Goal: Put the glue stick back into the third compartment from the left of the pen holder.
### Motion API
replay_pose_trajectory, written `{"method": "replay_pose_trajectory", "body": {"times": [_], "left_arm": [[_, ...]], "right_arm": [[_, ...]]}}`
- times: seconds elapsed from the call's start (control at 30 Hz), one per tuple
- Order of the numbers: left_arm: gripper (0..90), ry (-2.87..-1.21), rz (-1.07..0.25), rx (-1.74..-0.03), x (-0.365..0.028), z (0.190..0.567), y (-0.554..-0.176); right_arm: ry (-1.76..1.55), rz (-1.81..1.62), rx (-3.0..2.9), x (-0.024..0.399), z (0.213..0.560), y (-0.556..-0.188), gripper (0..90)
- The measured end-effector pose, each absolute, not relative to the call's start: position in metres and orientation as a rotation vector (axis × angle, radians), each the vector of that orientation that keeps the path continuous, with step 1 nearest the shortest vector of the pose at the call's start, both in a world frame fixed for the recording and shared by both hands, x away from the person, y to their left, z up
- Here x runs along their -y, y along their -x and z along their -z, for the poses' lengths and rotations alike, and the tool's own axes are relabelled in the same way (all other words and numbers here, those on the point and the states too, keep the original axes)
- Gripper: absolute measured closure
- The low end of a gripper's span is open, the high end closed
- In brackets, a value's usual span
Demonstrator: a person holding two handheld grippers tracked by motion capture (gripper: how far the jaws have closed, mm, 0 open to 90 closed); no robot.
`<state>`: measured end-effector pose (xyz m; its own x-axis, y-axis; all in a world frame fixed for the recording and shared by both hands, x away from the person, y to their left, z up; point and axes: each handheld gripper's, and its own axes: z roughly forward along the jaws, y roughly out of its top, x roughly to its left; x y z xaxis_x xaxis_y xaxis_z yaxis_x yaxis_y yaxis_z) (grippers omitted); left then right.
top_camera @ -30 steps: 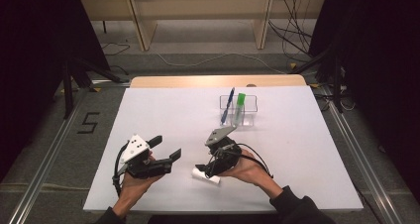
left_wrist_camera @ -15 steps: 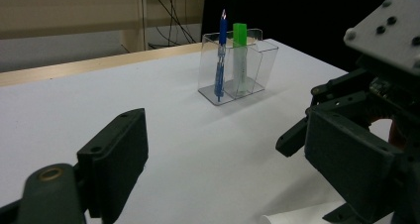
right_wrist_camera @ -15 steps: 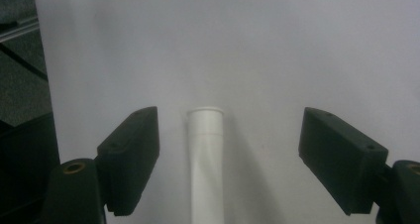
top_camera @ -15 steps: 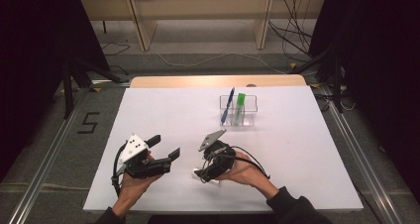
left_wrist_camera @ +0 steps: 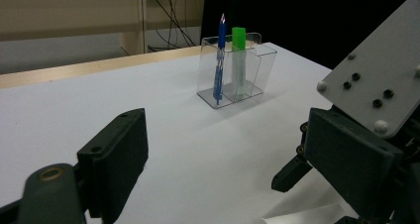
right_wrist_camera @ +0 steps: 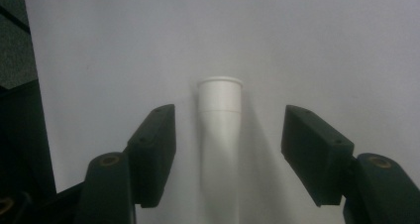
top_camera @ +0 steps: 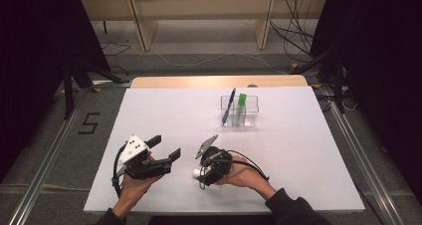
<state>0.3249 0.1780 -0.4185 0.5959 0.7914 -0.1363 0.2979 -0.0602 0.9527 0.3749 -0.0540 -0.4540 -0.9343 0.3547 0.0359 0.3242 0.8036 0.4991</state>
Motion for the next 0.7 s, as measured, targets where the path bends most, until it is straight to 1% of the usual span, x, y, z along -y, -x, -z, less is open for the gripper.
{"method": "replay_pose_trajectory", "body": {"times": [0.43,0.7], "left_arm": [[16.4,-1.617,-0.524,-0.927,-0.1787,0.4168,-0.3240],[16.4,-1.616,-0.527,-0.929,-0.1791,0.4168,-0.3240]], "right_arm": [[-0.527,-0.722,-2.965,0.0480,0.4607,-0.3736,50.5],[-0.534,-0.712,-2.977,0.0457,0.4638,-0.3755,53.8]]}}
